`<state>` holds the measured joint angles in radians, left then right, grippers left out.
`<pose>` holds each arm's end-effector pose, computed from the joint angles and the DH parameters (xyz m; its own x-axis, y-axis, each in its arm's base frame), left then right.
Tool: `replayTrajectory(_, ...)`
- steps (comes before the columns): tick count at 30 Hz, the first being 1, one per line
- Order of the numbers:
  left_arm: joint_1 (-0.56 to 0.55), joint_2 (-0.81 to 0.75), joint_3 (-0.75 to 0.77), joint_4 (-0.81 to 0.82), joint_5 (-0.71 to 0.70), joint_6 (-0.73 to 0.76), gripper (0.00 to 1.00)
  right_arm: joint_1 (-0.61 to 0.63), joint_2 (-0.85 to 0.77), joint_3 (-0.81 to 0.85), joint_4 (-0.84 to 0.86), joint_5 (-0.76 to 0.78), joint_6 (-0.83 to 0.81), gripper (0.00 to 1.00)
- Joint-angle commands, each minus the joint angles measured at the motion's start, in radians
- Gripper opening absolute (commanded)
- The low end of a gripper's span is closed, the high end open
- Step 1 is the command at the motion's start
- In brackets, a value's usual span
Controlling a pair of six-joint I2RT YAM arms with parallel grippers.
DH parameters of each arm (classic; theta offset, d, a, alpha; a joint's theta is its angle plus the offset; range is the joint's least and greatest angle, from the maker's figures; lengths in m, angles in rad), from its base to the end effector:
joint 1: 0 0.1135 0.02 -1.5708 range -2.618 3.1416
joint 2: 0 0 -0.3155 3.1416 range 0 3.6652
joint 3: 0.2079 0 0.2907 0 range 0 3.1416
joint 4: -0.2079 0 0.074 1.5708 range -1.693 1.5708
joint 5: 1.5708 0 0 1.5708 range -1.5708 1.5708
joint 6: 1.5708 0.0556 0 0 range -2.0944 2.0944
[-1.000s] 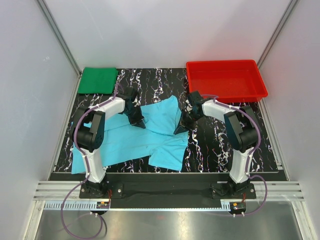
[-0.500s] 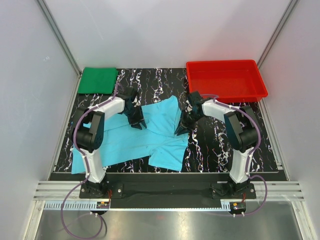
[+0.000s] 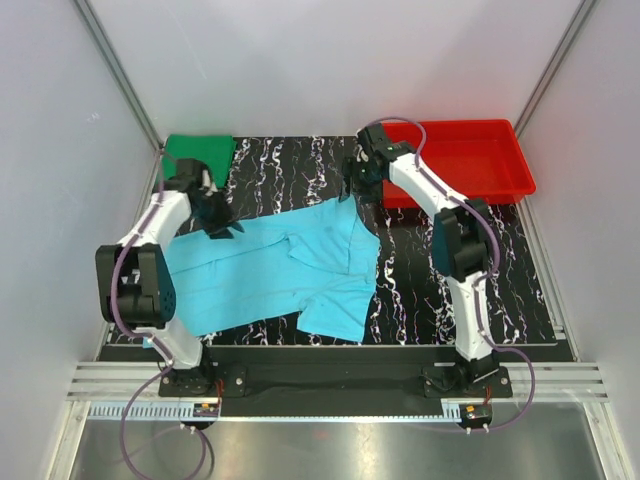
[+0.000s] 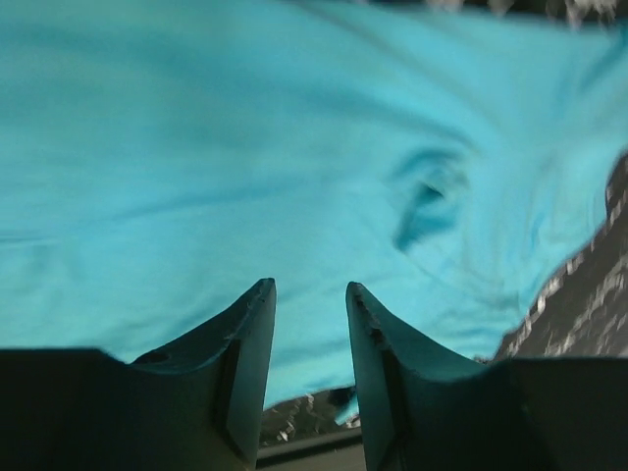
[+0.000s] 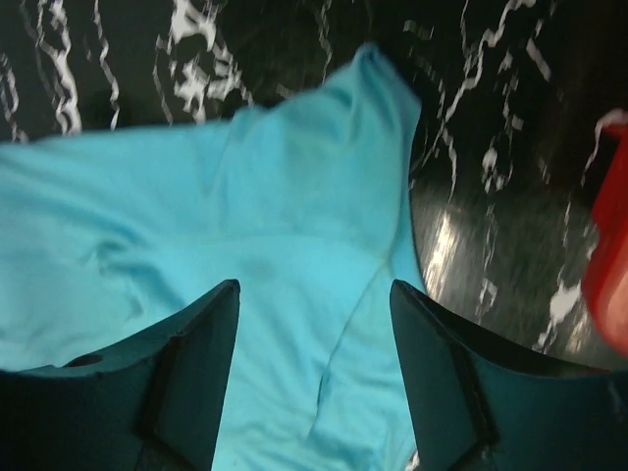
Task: Fold and stack the t-shirts
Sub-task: Fold the tshirt
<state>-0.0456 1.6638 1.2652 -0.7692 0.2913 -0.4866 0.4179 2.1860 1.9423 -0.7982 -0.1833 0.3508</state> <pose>0.3835 -0.0335 0.2555 -0.8853 -0.4080 -0.2231 -0.2916 0.8609 -0.4169 0.5054 0.2355 0.2497 -0.9070 -0.0331 -0.4198 -0.1825 0.9293 0.3212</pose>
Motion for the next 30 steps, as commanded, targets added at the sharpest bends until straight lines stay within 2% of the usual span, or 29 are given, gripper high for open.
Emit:
replayTrajectory(1,0.168,0.013,-0.004,0.025,-0.047,0.049,0.39,-0.01,0.15,0.17,-0.049,0.099,-0.061,0.7)
replayTrajectory(5,0.282,0.056,-0.007,0.06,-0.075,0.037,0.35,-0.019,0.253,0.349,-0.081,0.146,-0.087,0.69)
replayTrajectory(12,0.456,0.1,-0.015,0.08,-0.077,0.006,0.32,-0.051,0.314,0.402,-0.029,0.101,-0.093,0.6)
replayTrajectory(18,0.49,0.128,-0.027,0.094,-0.067,0.002,0.31,-0.053,0.343,0.4,0.013,0.048,-0.079,0.59)
replayTrajectory(23,0.509,0.14,-0.044,0.102,-0.078,-0.02,0.31,-0.054,0.368,0.414,0.039,-0.021,-0.042,0.49)
replayTrajectory(28,0.544,0.152,-0.058,0.111,-0.087,-0.047,0.31,-0.054,0.386,0.409,0.053,-0.038,-0.01,0.48)
replayTrajectory(30,0.555,0.163,-0.055,0.105,-0.096,-0.053,0.31,-0.054,0.391,0.409,0.057,-0.035,-0.009,0.43)
